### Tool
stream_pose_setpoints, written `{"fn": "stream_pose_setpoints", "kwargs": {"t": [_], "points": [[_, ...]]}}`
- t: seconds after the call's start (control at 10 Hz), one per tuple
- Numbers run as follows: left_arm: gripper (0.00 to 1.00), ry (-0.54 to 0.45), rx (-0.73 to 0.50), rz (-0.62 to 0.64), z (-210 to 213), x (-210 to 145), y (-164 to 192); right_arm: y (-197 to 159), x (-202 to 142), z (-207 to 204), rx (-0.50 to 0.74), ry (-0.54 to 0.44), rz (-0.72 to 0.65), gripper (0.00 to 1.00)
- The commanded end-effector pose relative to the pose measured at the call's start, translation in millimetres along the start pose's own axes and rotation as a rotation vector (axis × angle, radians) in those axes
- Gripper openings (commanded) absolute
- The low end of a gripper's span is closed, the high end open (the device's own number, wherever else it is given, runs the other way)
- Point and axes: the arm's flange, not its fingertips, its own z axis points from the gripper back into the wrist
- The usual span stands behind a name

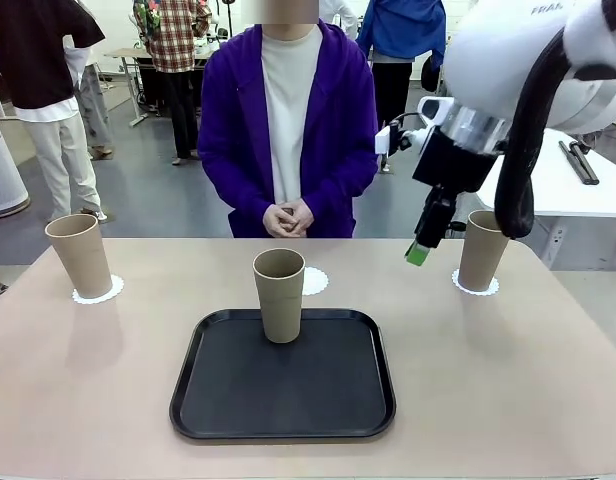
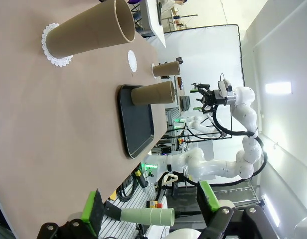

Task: Place coasters on the table and set cups on them.
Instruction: Take one Reusable plastic cup from the Flat Tray and place it on a coaster set by the human.

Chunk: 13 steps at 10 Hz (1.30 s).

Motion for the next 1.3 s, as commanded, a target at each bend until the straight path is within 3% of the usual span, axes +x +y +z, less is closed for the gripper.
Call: {"fn": "stream_pose_setpoints", "kwargs": {"t": [0.0, 0.7, 0.8, 0.9, 1.2], "points": [[1.00, -0.003, 0.002, 0.001, 1, -1, -1, -8, -5, -9, 0.007, 0.004, -0.029, 1.00], [1.00, -0.003, 0.002, 0.001, 1, -1, -1, -1, 0, -1, 0.002, -0.003, 0.002, 1.00], [1.00, -0.003, 0.002, 0.001, 1, -1, -1, -20, -23, -15, 0.011, -0.231, 0.151, 1.00], [1.00, -0.003, 0.002, 0.001, 1, -1, -1, -33, -34, -38, 0.057, -0.374, 0.227, 1.00], [1.00, -0.003, 0.002, 0.001, 1, -1, -1, -56, -61, -95, 0.123, -0.644, 0.274, 1.00]]}}
